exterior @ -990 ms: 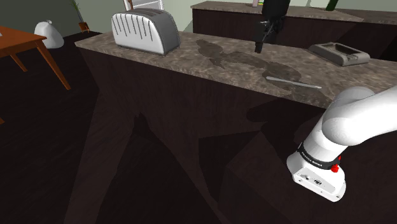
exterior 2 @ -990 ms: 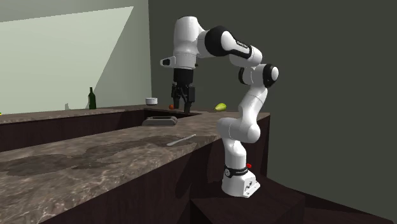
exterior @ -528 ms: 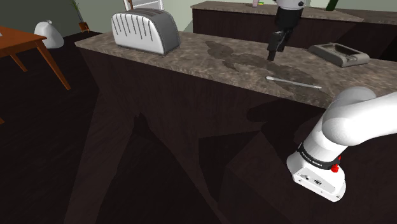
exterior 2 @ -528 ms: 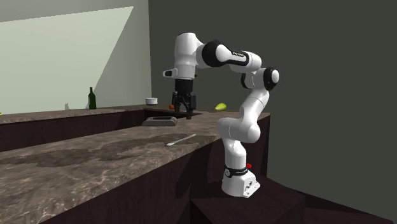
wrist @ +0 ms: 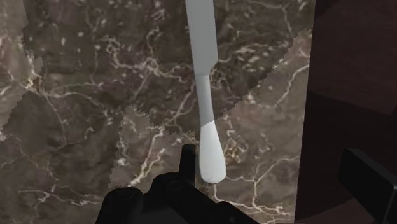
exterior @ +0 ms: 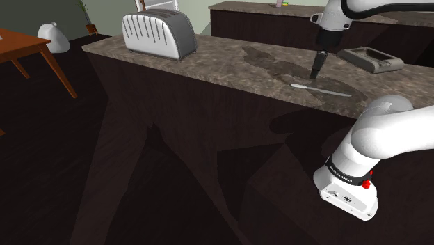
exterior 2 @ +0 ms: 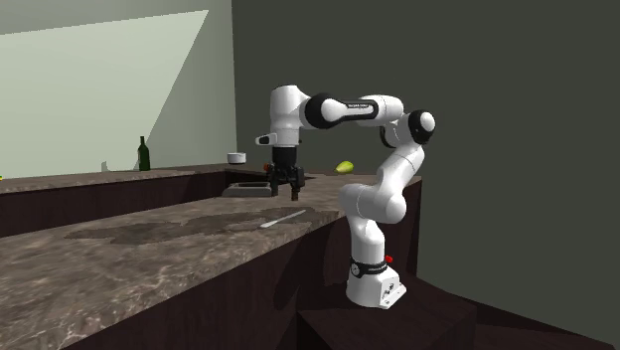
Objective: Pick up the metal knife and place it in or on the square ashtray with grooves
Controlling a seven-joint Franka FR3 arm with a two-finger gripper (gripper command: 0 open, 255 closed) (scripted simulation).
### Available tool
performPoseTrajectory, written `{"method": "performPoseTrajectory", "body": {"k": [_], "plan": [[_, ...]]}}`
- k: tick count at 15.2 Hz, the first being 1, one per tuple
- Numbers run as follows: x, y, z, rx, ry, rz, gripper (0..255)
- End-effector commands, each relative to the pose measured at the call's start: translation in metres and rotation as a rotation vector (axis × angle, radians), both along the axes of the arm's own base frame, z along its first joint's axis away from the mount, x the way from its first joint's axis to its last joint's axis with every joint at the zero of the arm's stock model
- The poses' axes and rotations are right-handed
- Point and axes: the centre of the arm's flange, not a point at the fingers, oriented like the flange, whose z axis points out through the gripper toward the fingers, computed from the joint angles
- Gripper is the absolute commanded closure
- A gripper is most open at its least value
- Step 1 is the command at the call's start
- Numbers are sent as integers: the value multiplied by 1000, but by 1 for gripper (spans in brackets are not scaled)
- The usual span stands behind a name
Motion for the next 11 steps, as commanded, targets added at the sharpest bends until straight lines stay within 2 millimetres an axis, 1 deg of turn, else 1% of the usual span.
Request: {"method": "performPoseTrajectory", "body": {"k": [1, 3, 4, 10, 11], "plan": [[-7, -22, -14, 11, 5, 47, 0], [-14, -44, -30, 23, 11, 89, 0], [-15, -48, -33, 25, 12, 96, 0], [-15, -48, -65, 25, 12, 96, 0], [-15, -48, -73, 25, 12, 96, 0]]}}
